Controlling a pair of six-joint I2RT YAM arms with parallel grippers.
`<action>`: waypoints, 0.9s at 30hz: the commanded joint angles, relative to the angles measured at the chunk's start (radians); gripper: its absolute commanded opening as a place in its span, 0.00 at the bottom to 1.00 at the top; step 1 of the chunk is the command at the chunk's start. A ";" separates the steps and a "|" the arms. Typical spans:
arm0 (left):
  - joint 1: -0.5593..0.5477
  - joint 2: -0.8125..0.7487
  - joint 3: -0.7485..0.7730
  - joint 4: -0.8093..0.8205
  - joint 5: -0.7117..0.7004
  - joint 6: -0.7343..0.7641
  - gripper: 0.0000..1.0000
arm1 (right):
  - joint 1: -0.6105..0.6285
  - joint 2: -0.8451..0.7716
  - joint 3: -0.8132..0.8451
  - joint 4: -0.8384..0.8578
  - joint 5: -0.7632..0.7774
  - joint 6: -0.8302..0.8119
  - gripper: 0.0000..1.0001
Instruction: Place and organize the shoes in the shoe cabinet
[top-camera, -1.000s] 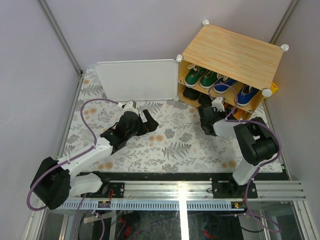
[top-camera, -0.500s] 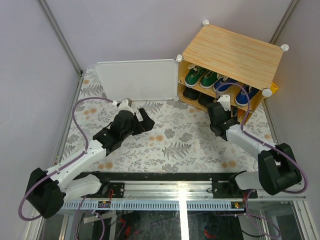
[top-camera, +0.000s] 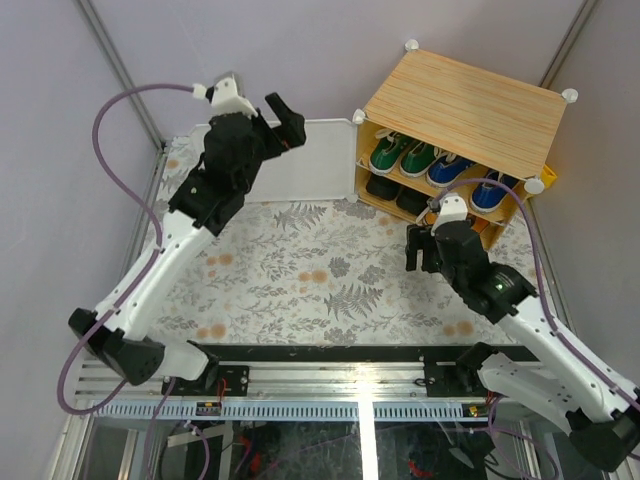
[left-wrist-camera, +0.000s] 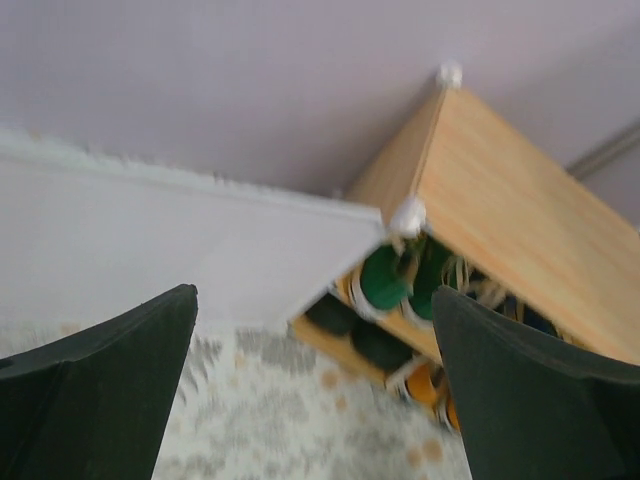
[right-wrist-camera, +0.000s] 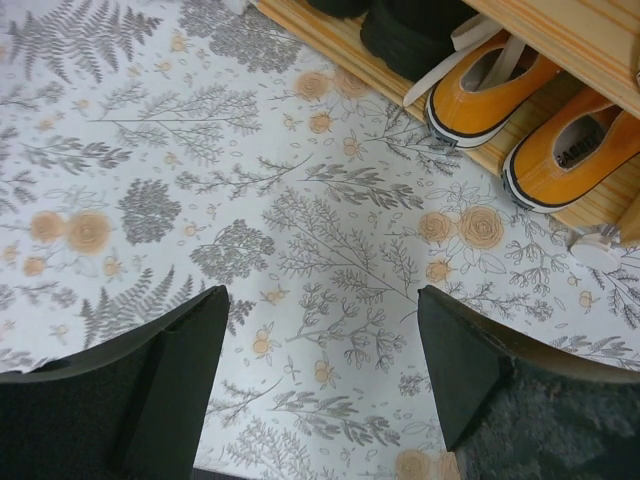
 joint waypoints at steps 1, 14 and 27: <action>0.090 0.157 0.217 0.047 -0.067 0.137 1.00 | 0.009 -0.053 0.107 -0.188 -0.088 0.022 0.82; 0.331 0.731 0.821 -0.111 0.076 0.148 1.00 | 0.009 -0.164 0.379 -0.529 -0.164 0.037 0.82; 0.342 0.576 0.558 -0.395 0.302 0.073 1.00 | 0.009 -0.215 0.456 -0.638 -0.123 0.045 0.85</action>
